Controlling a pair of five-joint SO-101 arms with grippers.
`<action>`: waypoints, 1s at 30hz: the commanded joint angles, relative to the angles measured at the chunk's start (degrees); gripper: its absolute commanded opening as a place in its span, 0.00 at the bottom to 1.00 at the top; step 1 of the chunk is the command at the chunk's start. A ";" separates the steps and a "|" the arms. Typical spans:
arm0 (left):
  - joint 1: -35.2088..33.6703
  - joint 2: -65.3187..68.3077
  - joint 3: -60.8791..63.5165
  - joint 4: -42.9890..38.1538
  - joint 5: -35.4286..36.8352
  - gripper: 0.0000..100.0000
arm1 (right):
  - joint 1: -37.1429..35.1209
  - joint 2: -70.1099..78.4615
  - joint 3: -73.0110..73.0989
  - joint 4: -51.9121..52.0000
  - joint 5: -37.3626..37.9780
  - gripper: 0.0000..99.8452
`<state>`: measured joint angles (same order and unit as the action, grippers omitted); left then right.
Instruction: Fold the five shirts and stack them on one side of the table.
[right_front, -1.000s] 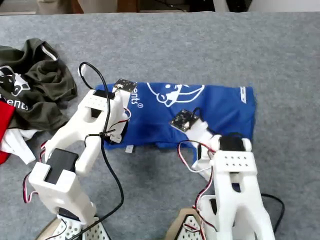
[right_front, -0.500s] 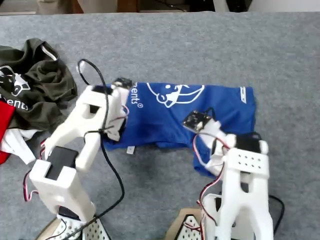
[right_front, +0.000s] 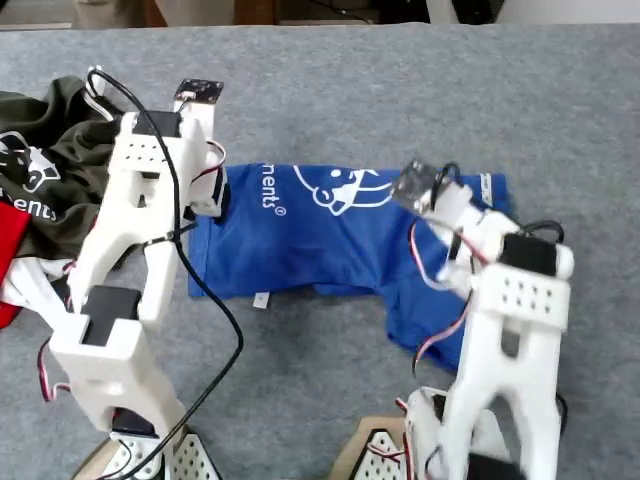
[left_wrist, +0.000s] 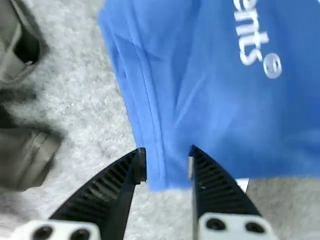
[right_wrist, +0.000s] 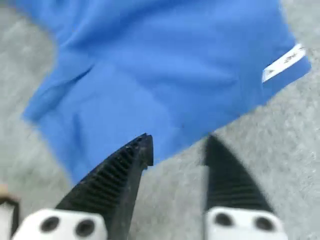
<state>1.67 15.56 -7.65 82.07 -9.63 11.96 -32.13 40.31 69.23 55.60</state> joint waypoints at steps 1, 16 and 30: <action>-0.62 2.95 -0.97 -5.10 5.10 0.01 | 0.84 13.67 -5.93 -8.35 -4.13 0.04; 2.37 13.32 -2.29 -8.79 7.91 0.02 | 8.13 57.80 -36.09 -14.42 1.85 0.03; 5.36 15.69 -5.45 -6.33 3.87 0.02 | 11.47 67.38 -51.38 -10.64 7.03 0.03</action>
<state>5.10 31.47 -9.93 73.36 -3.47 21.54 35.12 -8.22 57.80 61.93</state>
